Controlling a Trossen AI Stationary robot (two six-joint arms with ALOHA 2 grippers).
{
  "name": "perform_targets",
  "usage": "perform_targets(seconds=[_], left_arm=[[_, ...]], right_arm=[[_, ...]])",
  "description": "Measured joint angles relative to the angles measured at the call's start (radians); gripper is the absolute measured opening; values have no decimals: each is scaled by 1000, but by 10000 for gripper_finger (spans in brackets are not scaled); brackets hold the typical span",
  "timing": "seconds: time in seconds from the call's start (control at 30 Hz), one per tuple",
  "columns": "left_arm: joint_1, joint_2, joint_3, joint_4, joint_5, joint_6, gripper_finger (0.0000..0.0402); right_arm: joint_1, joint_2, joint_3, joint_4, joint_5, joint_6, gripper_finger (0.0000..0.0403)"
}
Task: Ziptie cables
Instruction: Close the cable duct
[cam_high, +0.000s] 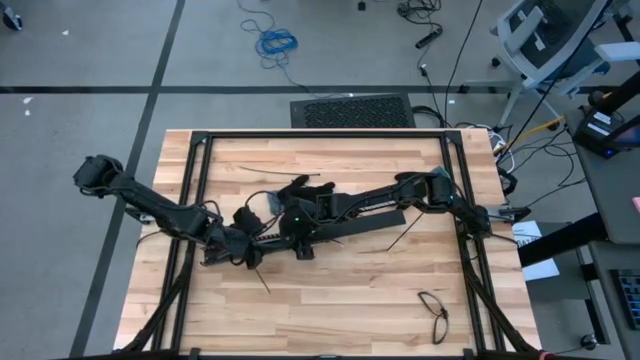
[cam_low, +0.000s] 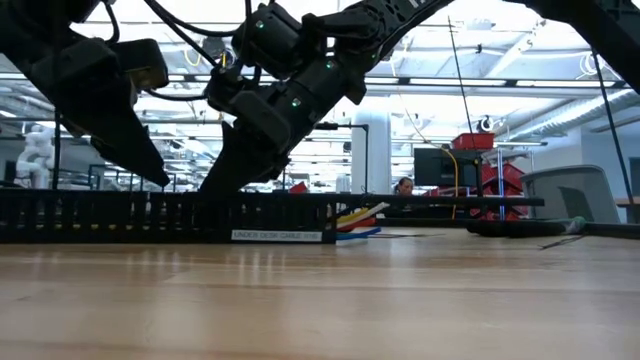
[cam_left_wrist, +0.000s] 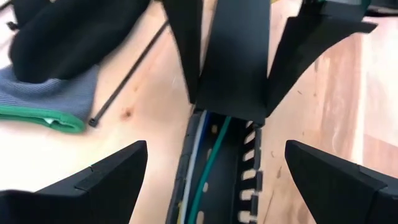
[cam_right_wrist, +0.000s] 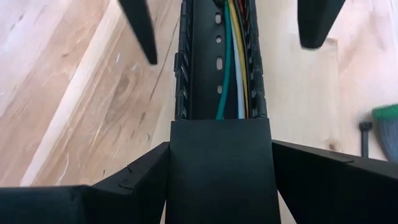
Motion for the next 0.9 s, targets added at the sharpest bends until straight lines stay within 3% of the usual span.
perform_targets(seconds=[0.33,0.53,0.9], left_arm=[[7,0,0,3,20,1,374],[7,0,0,3,24,29,374],[7,0,0,2,50,29,374]], right_arm=[[-8,10,2,-6,2,10,243],[-24,10,2,-35,7,112,243],[-27,8,3,-83,26,95,243]])
